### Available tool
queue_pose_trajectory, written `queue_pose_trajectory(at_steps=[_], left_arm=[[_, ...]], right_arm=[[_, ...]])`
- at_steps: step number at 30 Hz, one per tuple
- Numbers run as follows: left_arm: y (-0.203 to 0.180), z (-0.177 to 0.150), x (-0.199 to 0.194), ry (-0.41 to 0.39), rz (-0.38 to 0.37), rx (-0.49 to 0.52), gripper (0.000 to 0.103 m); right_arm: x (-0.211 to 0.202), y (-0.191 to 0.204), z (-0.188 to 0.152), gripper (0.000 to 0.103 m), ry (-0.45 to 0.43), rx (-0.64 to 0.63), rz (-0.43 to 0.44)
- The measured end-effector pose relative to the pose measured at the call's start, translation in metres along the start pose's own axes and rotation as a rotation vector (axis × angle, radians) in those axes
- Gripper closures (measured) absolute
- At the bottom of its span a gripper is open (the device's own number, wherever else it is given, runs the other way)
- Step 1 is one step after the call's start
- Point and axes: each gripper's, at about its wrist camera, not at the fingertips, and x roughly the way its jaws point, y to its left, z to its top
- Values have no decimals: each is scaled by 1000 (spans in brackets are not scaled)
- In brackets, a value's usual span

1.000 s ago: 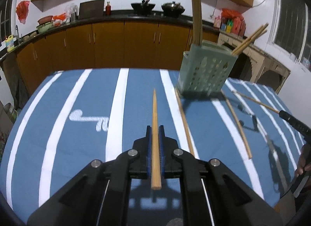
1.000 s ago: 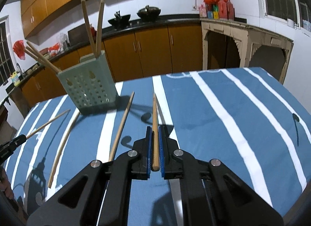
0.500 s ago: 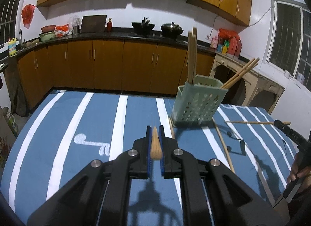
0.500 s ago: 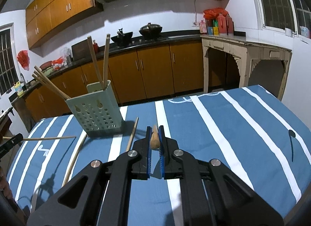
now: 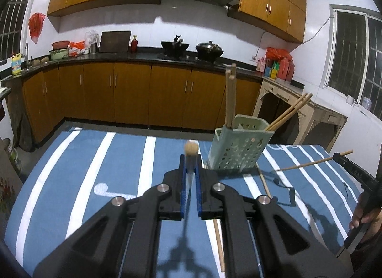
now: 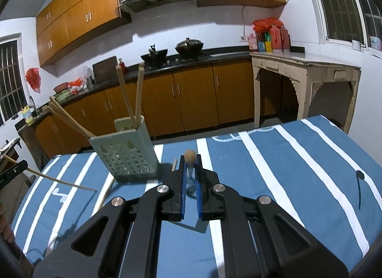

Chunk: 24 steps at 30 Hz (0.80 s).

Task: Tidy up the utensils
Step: 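Lift both held chopsticks and carry them over the green holder, then lower the chopsticks into the green holder and open both grippers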

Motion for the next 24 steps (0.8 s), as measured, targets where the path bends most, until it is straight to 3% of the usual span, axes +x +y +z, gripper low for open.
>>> queue_pose_trajectory(at_steps=[18, 24], left_arm=[[-21, 40, -20, -103, -41, 39, 95], [-45, 66, -30, -194, -91, 44, 95]], right_arm=[[-23, 32, 49, 95, -117, -27, 131], [-38, 51, 78, 95, -231, -17, 203]])
